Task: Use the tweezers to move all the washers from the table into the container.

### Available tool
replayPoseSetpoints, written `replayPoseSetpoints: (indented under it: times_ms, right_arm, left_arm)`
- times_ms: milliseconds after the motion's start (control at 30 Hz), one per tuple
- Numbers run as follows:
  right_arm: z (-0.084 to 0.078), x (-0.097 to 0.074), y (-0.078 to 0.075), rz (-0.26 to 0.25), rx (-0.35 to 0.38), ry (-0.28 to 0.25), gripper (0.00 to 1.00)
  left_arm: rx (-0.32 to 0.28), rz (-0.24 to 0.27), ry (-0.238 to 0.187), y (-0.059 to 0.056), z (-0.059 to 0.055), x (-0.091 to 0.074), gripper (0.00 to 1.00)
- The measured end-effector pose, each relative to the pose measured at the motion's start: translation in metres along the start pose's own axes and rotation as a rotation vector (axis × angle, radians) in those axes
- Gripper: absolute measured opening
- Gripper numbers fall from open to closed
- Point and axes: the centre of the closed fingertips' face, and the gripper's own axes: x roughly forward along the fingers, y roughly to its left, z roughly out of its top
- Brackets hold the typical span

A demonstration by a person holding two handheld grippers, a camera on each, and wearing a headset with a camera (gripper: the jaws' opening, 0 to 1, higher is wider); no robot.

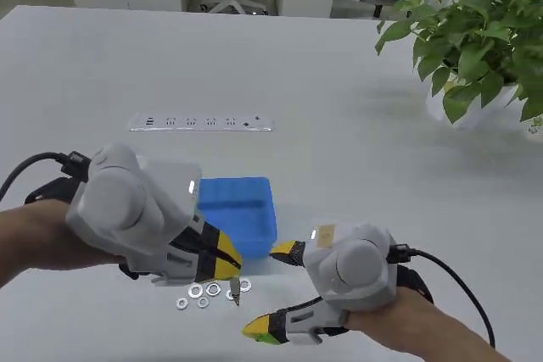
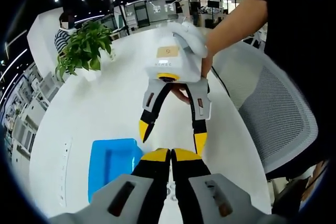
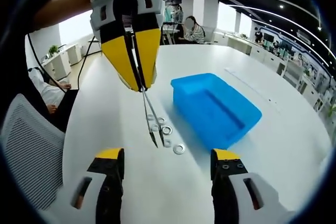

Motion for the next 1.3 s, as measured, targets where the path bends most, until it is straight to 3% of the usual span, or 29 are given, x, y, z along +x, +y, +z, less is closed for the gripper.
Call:
replayPoseSetpoints:
  times_ms: [500,1300]
  right_arm:
    - [0.002,-0.009,-0.014,-0.081,0.097,-0.075,0.99]
    - [-0.003,-0.012,-0.012,-0.086,0.112,-0.083,0.99]
  left_arm:
    - [-0.011,0.021,-0.009,0.013,0.002,0.001,0.05]
    - [-0.012,0.008,-0.001,0.019,-0.003,0.016,0.05]
